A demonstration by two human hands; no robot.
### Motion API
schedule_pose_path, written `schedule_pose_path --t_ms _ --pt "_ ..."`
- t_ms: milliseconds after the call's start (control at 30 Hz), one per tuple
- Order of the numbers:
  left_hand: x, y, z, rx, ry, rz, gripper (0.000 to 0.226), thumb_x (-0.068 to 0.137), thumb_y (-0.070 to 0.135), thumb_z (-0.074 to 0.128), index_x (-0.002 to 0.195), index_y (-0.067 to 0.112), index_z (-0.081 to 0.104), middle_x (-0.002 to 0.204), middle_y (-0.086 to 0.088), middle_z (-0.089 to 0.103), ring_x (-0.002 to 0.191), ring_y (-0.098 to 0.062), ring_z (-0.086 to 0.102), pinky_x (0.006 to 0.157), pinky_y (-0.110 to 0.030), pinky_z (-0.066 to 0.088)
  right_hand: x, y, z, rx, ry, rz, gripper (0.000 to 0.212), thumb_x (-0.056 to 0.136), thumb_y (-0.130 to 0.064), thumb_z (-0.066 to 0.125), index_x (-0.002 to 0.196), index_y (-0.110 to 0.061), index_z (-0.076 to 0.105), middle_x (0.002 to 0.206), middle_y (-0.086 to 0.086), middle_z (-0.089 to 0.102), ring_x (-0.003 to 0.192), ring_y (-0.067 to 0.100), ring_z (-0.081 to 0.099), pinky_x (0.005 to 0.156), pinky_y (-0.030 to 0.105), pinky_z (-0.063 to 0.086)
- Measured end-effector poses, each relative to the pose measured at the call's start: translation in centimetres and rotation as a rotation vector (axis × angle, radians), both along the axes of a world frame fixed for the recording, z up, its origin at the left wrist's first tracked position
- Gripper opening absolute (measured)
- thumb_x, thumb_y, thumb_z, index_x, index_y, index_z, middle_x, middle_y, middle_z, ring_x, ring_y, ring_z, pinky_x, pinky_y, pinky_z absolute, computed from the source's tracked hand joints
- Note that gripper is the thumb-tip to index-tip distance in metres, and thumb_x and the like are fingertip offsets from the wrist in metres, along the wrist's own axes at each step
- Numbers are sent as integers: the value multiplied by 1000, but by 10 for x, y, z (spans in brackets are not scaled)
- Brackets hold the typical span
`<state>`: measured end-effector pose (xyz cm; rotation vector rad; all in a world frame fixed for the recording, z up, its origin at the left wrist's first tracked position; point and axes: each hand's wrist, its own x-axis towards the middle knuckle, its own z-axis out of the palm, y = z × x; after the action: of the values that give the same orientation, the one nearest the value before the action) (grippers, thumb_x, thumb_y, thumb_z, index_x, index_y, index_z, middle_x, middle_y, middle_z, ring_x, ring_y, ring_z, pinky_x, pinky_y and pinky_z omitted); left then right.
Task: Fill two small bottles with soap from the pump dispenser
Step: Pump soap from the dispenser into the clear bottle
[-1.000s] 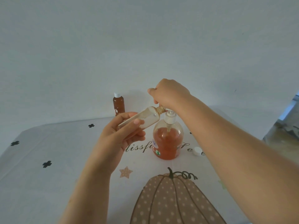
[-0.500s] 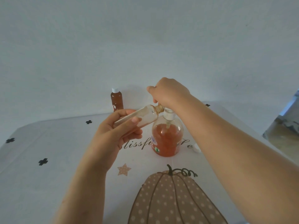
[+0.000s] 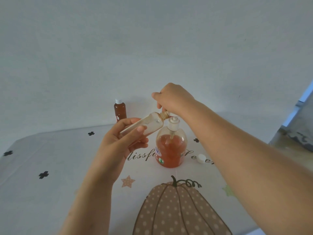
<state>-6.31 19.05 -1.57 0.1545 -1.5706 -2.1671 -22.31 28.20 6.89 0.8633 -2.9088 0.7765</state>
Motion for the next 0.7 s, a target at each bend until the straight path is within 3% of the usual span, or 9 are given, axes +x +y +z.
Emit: schedule_pose_path --t_ms 200,367,533,633,700 --pt "-1 -2 -3 -2 -9 -10 27 73 20 76 98 12 69 93 -14 70 73 -21 67 69 -29 57 -1 -4 -2 16 15 11 39 100 -37 46 97 -8 72 92 6 76 87 25 71 74 32 50" --pt "-2 -5 -5 -26 -30 -14 24 72 23 79 93 15 72 90 -13 70 73 -23 67 69 -28 56 -8 -6 -10 44 17 8 39 101 -38 45 95 -10 71 89 4 75 75 23 65 63 29 44" --pt "-5 -8 -11 -18 -49 -19 15 74 20 75 89 17 74 90 -13 70 71 -21 66 67 -29 57 -10 -8 -19 32 19 1 39 101 -38 44 94 -11 71 88 3 74 83 24 69 62 28 42" --pt "-5 -8 -10 -23 -27 -38 33 60 31 90 88 19 75 90 -13 70 72 -21 66 68 -29 57 -10 -7 -19 24 23 -4 38 100 -38 44 96 -12 71 90 4 73 85 26 68 65 30 43" --pt "-5 -8 -10 -16 -24 -32 31 61 30 86 88 19 75 91 -13 69 72 -21 66 68 -29 57 -9 -7 -18 25 25 -9 37 100 -39 44 97 -13 71 91 3 73 85 26 67 65 31 43"
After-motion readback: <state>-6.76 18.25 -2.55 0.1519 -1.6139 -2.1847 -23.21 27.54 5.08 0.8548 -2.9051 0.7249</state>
